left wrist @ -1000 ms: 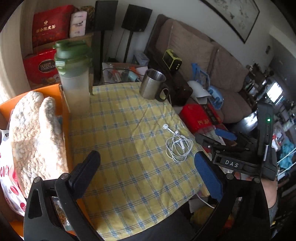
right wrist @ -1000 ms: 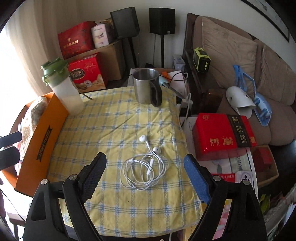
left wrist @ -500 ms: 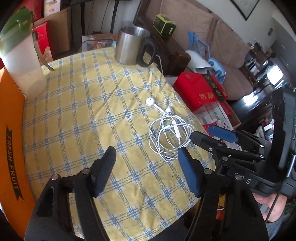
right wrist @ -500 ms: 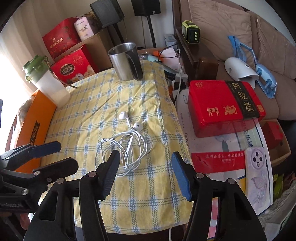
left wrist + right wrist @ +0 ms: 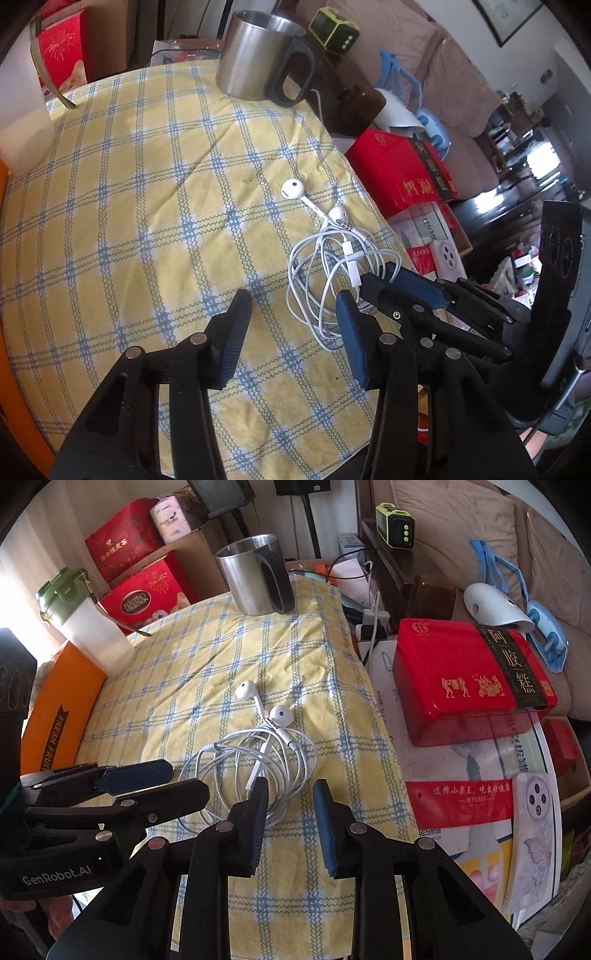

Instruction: Organize objects

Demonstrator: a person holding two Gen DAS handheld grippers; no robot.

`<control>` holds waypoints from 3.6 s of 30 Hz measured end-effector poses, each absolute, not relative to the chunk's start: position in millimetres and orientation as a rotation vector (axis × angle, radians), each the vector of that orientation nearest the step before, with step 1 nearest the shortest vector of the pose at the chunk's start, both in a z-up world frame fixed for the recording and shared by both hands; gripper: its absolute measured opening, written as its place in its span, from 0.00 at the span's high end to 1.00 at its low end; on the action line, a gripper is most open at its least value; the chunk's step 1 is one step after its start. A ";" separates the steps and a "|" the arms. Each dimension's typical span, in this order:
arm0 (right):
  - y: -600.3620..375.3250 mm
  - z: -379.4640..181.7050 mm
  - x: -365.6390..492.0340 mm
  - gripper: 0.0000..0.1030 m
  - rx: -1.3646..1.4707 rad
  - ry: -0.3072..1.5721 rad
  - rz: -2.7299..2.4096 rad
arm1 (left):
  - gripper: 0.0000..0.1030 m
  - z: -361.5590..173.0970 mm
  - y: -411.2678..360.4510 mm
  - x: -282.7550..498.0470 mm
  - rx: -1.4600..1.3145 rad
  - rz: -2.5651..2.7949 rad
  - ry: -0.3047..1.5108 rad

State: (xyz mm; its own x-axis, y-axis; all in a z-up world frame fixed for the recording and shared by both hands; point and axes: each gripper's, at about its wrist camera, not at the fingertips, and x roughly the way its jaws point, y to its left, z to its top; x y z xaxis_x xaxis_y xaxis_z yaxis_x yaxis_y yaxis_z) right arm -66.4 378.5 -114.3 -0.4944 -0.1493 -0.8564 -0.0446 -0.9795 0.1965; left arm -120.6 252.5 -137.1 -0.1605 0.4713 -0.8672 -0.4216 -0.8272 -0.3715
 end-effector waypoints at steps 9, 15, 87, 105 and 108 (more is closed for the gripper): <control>370.4 -114.6 -69.1 0.91 1.507 -0.288 -2.642 | 0.96 -140.3 264.0 -120.4 -1.547 1.983 -0.102; 368.8 -97.8 -65.3 0.94 1.430 -0.339 -2.642 | 0.96 -117.5 249.8 -116.7 -1.500 1.988 -0.184; 148.4 22.2 -74.5 0.20 1.047 0.104 -2.548 | 0.03 16.6 -37.9 -60.8 -1.254 2.697 -0.189; 195.4 -4.1 -21.7 0.00 1.101 0.044 -2.699 | 0.00 -6.7 -6.5 -23.2 -1.266 2.721 -0.139; 198.8 -10.3 -10.7 0.00 1.103 0.068 -2.728 | 0.00 -9.5 -4.8 -12.0 -1.247 2.738 -0.112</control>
